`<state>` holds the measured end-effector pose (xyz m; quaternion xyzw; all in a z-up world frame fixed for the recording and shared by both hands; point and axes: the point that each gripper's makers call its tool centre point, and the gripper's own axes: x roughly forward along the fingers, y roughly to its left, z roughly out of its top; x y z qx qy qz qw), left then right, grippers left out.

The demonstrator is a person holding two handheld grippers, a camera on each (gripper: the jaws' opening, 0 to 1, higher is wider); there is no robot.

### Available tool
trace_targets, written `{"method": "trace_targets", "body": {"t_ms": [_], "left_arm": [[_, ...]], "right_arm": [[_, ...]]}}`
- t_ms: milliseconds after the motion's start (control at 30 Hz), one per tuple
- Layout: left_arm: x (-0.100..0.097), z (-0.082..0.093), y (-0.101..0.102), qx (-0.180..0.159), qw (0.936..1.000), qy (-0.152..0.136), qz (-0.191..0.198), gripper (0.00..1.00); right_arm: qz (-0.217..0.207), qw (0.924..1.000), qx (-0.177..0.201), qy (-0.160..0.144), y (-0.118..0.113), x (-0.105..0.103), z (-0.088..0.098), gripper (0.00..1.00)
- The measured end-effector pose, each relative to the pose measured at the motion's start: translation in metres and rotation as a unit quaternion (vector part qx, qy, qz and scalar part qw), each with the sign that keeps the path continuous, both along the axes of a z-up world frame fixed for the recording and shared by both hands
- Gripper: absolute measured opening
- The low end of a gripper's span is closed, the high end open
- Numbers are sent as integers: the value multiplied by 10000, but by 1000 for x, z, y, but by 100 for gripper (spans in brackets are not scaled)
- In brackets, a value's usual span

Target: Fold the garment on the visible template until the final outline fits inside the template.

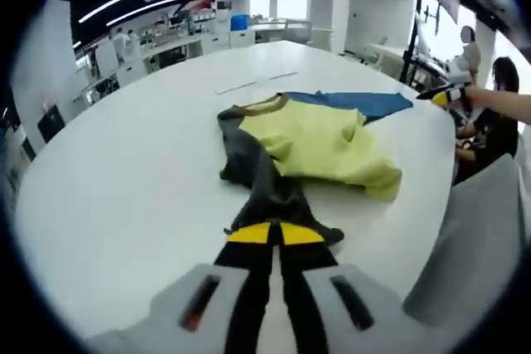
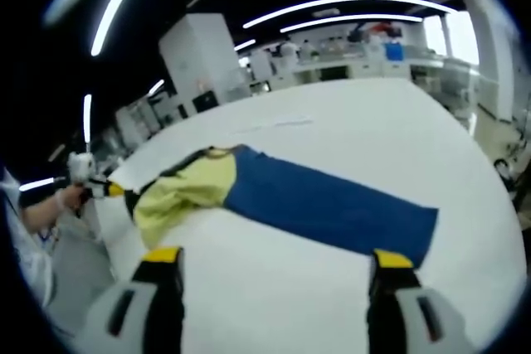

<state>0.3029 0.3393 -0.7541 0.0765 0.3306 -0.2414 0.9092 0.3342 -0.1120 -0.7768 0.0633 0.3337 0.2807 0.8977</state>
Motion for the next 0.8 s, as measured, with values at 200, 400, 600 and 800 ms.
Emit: {"method": "trace_targets", "body": {"t_ms": [200, 400, 600, 800], "left_arm": [[26, 9, -39, -103, 9995, -81, -285, 0], [46, -6, -64, -200, 9985, 48, -511, 0], [50, -20, -68, -170, 9980, 170, -580, 0], [52, -27, -72, -205, 9980, 228, -560, 0]], "right_arm": [[-48, 10000, 65, -31, -2, 1, 3, 92], [-78, 9999, 55, -63, -7, 1, 7, 92], [-133, 9999, 55, -68, -11, -2, 9, 92], [-155, 9999, 57, -49, -12, -3, 7, 92]]}}
